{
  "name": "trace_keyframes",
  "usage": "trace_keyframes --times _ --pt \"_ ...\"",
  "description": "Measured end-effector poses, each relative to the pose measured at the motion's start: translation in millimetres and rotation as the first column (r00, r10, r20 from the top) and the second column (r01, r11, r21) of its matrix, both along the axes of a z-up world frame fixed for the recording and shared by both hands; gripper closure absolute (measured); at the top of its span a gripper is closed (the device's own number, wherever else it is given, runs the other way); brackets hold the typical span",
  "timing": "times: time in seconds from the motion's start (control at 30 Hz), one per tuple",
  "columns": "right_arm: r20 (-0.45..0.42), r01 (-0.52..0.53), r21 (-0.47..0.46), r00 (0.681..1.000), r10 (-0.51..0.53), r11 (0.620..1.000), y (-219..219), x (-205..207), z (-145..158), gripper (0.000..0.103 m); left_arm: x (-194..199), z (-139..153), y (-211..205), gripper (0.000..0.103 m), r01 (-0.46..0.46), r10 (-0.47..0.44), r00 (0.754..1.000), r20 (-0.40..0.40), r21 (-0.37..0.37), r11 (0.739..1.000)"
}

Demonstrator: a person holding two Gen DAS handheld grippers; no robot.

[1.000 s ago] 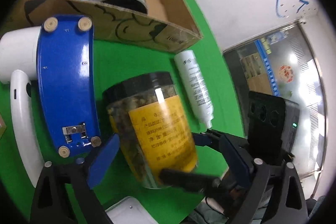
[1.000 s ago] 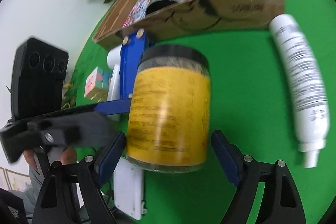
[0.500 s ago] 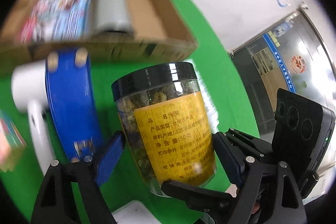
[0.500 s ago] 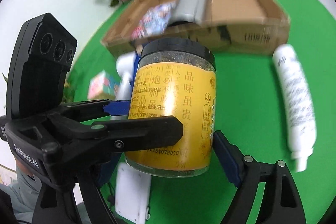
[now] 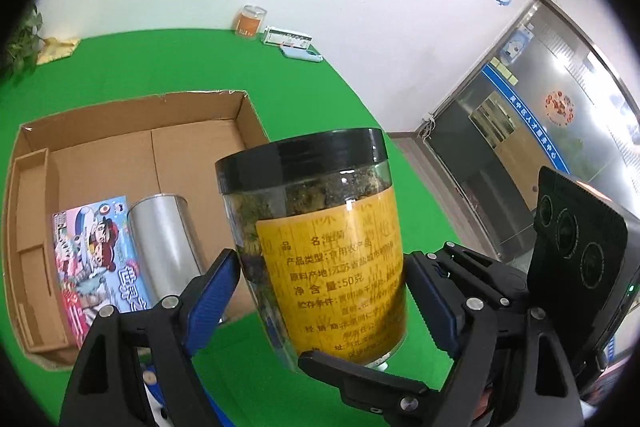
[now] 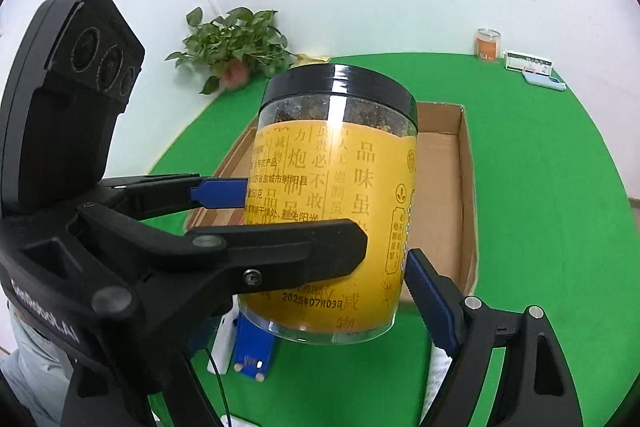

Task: Organize rigid objects
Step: 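Lift the jar and lower it into the box beside the cylinder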

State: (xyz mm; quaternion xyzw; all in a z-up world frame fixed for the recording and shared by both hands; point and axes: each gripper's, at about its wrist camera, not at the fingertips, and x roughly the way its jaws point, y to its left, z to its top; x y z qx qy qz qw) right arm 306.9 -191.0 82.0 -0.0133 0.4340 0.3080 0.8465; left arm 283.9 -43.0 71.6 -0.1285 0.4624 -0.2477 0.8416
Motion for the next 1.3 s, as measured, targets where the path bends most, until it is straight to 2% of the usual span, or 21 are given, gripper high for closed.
trace_keyframes --times 0.13,0.47,0.63,0.8,0.87,0.97,1.03,1.13,1.23,1.3 --pt "-0.044 -0.013 -0.010 0.999 0.013 1.000 5 27 -13 0.021 23 -17 -3 0.019 -0.020 0.020 0.998 -0.053 -0.012 1.000" --pt "-0.205 -0.036 -0.039 0.978 0.027 0.999 15 81 -92 0.021 67 -96 4 0.019 -0.054 0.045 0.973 -0.228 -0.032 0.998" --pt "-0.259 -0.031 -0.047 0.966 0.018 0.998 12 92 -124 0.021 77 -119 2 0.020 -0.055 0.046 0.956 -0.290 -0.021 0.998" --pt "-0.283 -0.019 -0.059 0.959 0.002 0.998 9 92 -142 0.021 75 -117 -14 0.022 -0.036 0.051 0.959 -0.278 0.060 0.998" --pt "-0.300 -0.014 -0.078 0.954 -0.011 0.997 12 93 -148 0.021 76 -114 -12 0.024 -0.055 0.070 0.954 -0.290 0.059 0.997" --pt "-0.319 0.006 -0.105 0.947 -0.039 0.995 13 96 -159 0.021 77 -103 6 0.026 -0.130 0.145 0.958 -0.247 0.076 0.989" --pt "-0.314 0.001 -0.126 0.949 -0.040 0.992 17 96 -161 0.021 72 -95 16 0.026 -0.138 0.142 0.961 -0.238 0.036 0.990" --pt "-0.323 -0.006 -0.156 0.945 -0.045 0.988 26 98 -166 0.019 60 -85 22 0.026 -0.148 0.156 0.969 -0.192 0.057 0.987" --pt "-0.339 -0.024 -0.179 0.940 -0.039 0.983 33 93 -168 0.011 39 -76 27 0.026 -0.158 0.166 0.975 -0.145 0.066 0.985" --pt "-0.302 -0.032 -0.175 0.953 -0.023 0.984 28 80 -156 0.009 19 -68 30 0.026 -0.177 0.184 0.980 -0.070 0.101 0.979"
